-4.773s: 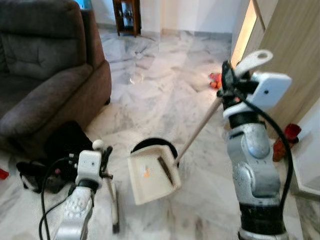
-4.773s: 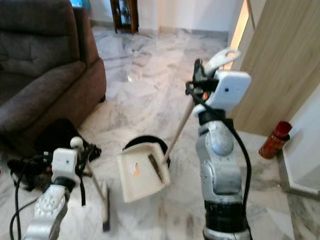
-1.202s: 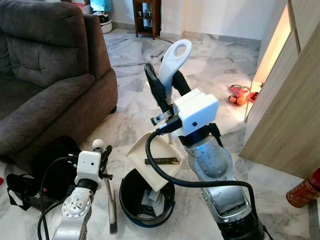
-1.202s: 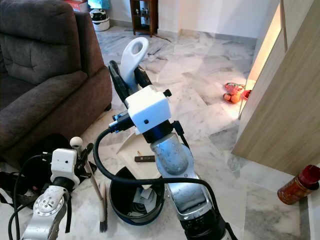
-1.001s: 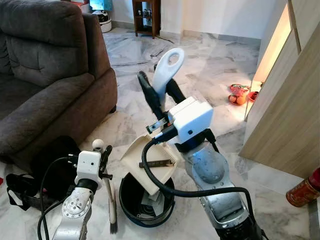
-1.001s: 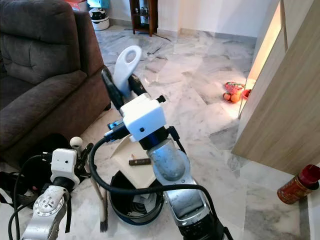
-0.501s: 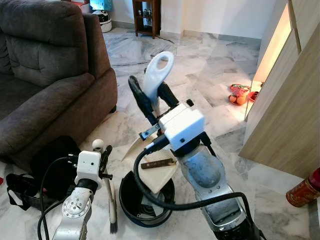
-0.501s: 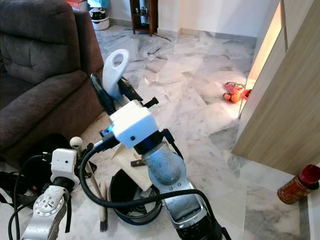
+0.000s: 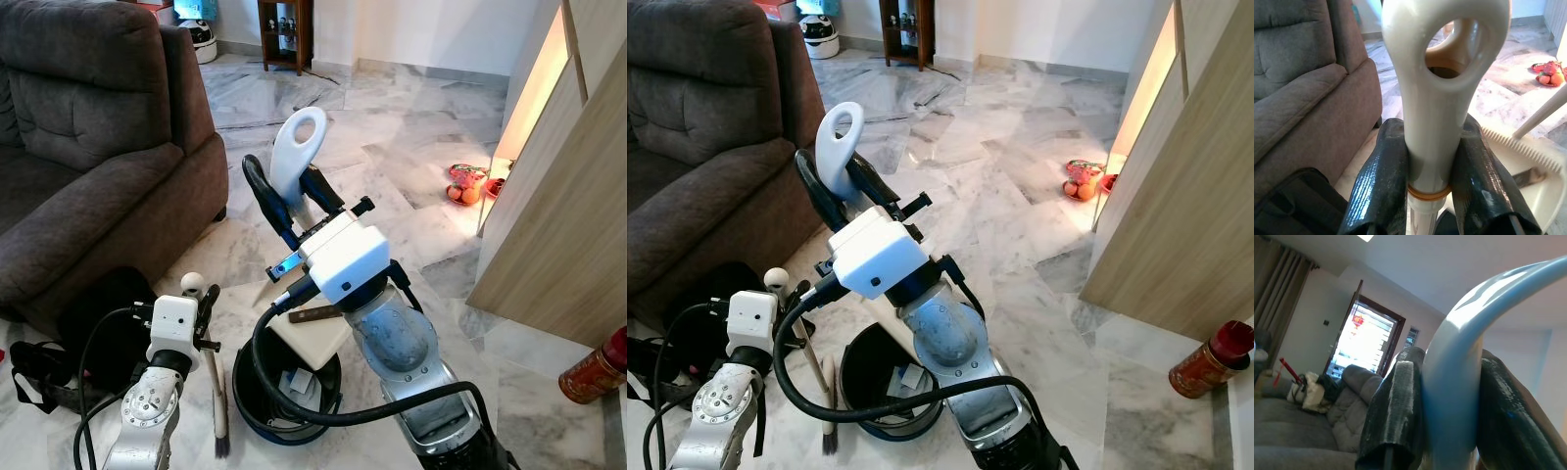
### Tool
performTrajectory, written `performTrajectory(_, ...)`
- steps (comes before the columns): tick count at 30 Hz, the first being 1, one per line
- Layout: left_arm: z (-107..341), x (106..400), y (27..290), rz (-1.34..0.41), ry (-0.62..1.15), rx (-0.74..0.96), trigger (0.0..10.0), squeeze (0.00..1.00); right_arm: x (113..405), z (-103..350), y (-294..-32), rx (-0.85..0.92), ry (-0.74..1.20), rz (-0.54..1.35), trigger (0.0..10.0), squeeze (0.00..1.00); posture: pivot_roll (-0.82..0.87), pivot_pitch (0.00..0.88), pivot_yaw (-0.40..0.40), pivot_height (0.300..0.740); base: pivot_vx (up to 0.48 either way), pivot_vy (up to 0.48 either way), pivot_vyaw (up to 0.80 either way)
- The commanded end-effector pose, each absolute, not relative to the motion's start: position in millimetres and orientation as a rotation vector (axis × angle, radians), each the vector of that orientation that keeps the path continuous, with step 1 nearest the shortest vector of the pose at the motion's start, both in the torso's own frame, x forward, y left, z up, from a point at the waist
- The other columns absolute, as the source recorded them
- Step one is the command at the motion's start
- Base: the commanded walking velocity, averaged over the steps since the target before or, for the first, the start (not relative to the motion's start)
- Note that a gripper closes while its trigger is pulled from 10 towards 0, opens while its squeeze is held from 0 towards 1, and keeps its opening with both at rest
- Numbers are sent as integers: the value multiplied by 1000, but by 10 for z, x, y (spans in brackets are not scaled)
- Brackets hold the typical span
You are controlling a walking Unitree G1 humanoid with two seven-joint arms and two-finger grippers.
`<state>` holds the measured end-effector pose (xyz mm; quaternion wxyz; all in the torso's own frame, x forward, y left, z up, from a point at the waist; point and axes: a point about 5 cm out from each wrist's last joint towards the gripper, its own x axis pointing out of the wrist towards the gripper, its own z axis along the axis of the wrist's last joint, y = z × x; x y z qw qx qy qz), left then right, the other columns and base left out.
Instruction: Sweep floor
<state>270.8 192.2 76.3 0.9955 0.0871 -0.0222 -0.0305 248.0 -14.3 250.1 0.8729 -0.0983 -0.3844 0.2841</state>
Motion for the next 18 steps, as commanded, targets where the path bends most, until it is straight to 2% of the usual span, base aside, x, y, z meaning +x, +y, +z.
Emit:
performTrajectory(1,887,2736,1942,-58,-108,183,10000,0,2431,2585,-127,-192,-858,596,10000,0,123,75,38,740,0,0,0)
performTrajectory(9,887,2736,1941,-58,-109,182,10000,0,2407,2576,-104,-274,-896,605,10000,0,124,77,38,740,0,0,0)
performTrajectory(18,885,2736,1940,-59,-106,182,10000,0,2426,2568,-122,-231,-869,599,10000,0,122,79,38,740,0,0,0)
